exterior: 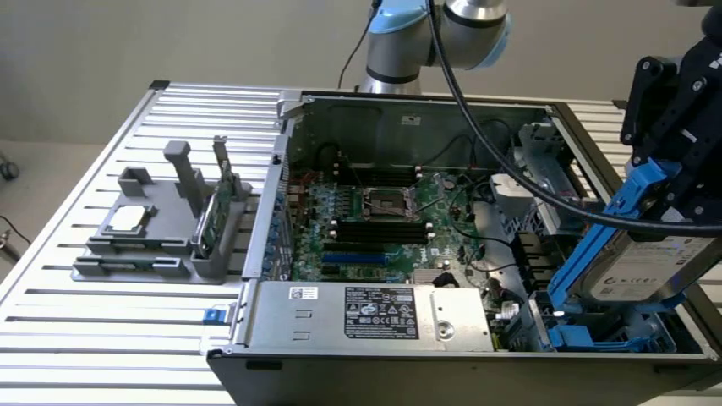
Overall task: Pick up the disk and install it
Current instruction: 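Pick up the disk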
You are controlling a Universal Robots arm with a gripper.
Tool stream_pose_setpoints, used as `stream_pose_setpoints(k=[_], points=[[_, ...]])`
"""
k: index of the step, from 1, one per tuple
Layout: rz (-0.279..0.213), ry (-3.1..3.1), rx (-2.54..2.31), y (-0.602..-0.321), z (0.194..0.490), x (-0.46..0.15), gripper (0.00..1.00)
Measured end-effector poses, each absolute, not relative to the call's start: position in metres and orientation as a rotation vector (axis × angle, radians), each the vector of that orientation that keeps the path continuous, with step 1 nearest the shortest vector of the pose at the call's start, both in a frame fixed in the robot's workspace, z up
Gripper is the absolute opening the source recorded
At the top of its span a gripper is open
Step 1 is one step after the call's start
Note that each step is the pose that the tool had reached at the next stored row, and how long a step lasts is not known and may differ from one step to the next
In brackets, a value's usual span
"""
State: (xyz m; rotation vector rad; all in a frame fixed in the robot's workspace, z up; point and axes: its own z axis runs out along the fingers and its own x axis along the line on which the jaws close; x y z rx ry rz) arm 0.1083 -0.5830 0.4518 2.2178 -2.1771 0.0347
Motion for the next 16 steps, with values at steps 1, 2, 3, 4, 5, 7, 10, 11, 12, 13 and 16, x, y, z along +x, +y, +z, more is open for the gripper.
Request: stream_pose_setpoints(k=[1, 2, 3, 4, 5, 7, 10, 11, 12, 13, 16], points=[[0.034, -2.177, 2.218, -0.5832, 0.4501, 0.1089, 0.33], [0.034, -2.178, 2.218, -0.5836, 0.4486, 0.1093, 0.33], [0.034, -2.178, 2.218, -0.5838, 0.4469, 0.1093, 0.33], [0.034, -2.178, 2.218, -0.5838, 0.4457, 0.1093, 0.33], [0.034, -2.178, 2.218, -0.5838, 0.4451, 0.1093, 0.33], [0.034, -2.178, 2.218, -0.5838, 0.4450, 0.1094, 0.33], [0.034, -2.178, 2.218, -0.5839, 0.4448, 0.1094, 0.33], [0.033, -2.178, 2.218, -0.5839, 0.4444, 0.1094, 0.33], [0.033, -2.178, 2.218, -0.5839, 0.4440, 0.1094, 0.33], [0.033, -2.178, 2.218, -0.5839, 0.4436, 0.1094, 0.33], [0.033, -2.180, 2.216, -0.5839, 0.4427, 0.1093, 0.33]])
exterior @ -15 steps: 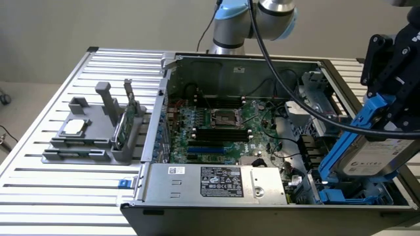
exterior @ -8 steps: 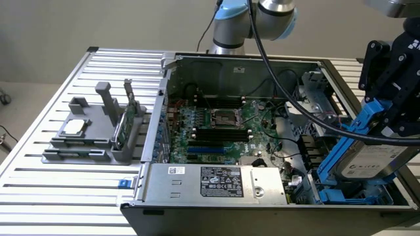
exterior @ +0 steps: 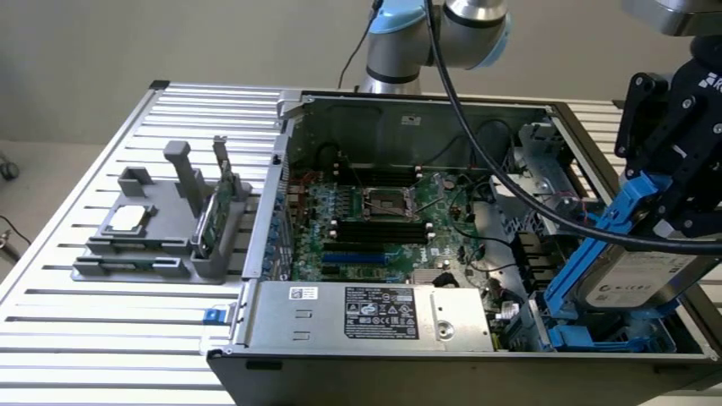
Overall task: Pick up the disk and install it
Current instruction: 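Pick up the disk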
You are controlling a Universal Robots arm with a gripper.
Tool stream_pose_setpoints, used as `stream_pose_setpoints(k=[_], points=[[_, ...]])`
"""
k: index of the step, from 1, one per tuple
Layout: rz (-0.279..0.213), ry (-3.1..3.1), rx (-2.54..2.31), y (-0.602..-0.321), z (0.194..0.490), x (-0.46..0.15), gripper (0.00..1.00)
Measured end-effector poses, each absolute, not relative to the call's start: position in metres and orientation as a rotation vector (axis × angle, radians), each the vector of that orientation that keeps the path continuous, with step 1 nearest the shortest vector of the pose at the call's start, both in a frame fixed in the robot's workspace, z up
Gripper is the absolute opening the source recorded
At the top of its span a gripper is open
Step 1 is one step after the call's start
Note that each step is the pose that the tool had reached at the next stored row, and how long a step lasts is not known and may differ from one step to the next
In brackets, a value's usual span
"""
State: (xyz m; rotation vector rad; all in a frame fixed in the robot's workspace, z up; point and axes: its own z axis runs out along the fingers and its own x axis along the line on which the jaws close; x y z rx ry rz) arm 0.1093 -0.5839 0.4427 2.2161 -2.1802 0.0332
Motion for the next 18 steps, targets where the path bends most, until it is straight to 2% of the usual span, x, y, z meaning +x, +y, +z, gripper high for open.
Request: stream_pose_setpoints(k=[18], points=[[0.032, -2.198, 2.199, -0.5838, 0.4364, 0.1090, 0.33]])
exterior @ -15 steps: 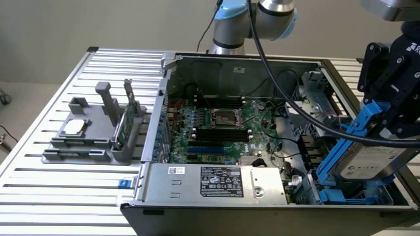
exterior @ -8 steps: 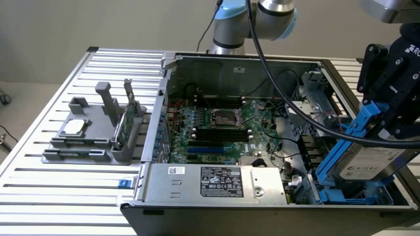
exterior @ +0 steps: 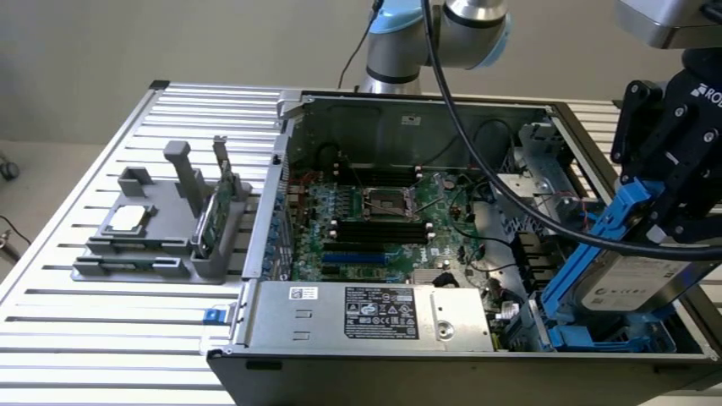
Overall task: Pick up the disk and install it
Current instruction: 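Pick up the disk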
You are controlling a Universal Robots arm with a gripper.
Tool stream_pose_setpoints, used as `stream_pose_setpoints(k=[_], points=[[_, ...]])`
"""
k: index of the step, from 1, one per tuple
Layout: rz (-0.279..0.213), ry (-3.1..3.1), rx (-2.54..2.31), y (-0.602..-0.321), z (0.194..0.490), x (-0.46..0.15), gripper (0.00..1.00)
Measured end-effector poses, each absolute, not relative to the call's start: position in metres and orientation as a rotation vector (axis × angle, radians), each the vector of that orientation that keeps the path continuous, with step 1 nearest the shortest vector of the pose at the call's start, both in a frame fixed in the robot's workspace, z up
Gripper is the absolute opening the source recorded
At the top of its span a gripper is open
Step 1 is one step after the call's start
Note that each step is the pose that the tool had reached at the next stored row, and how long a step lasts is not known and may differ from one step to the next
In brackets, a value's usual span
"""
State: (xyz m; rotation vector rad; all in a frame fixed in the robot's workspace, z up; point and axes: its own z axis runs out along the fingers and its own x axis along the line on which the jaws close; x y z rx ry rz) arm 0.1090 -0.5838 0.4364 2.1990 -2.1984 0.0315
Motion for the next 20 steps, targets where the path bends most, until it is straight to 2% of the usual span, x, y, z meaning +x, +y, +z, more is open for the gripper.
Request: stream_pose_setpoints(k=[20], points=[[0.024, -2.202, 2.203, -0.5824, 0.4267, 0.1090, 0.33]])
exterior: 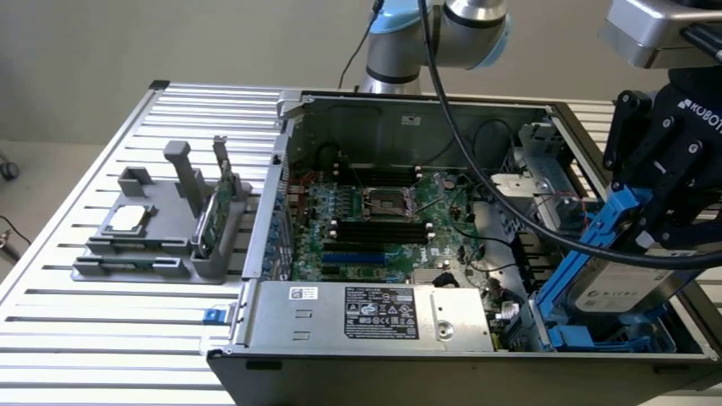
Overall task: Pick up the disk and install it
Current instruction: 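Pick up the disk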
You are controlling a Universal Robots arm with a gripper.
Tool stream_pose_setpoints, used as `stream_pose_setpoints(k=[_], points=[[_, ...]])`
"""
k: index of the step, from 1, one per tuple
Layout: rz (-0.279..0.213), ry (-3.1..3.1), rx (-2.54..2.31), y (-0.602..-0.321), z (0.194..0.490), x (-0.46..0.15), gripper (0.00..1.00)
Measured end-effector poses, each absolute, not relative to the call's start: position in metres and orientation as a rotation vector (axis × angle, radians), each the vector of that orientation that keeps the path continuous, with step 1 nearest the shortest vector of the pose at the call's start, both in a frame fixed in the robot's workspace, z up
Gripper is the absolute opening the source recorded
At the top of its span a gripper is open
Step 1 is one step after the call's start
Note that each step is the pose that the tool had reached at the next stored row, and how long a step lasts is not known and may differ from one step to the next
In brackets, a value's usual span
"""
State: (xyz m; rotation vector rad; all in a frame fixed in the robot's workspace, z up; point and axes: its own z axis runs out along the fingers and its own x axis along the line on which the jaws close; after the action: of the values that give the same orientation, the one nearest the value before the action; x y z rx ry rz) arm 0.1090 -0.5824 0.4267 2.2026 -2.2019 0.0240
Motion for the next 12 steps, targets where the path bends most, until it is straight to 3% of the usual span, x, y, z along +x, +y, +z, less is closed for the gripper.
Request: stream_pose_setpoints(k=[12], points=[[0.021, -2.203, 2.204, -0.5824, 0.4184, 0.1090, 0.33]])
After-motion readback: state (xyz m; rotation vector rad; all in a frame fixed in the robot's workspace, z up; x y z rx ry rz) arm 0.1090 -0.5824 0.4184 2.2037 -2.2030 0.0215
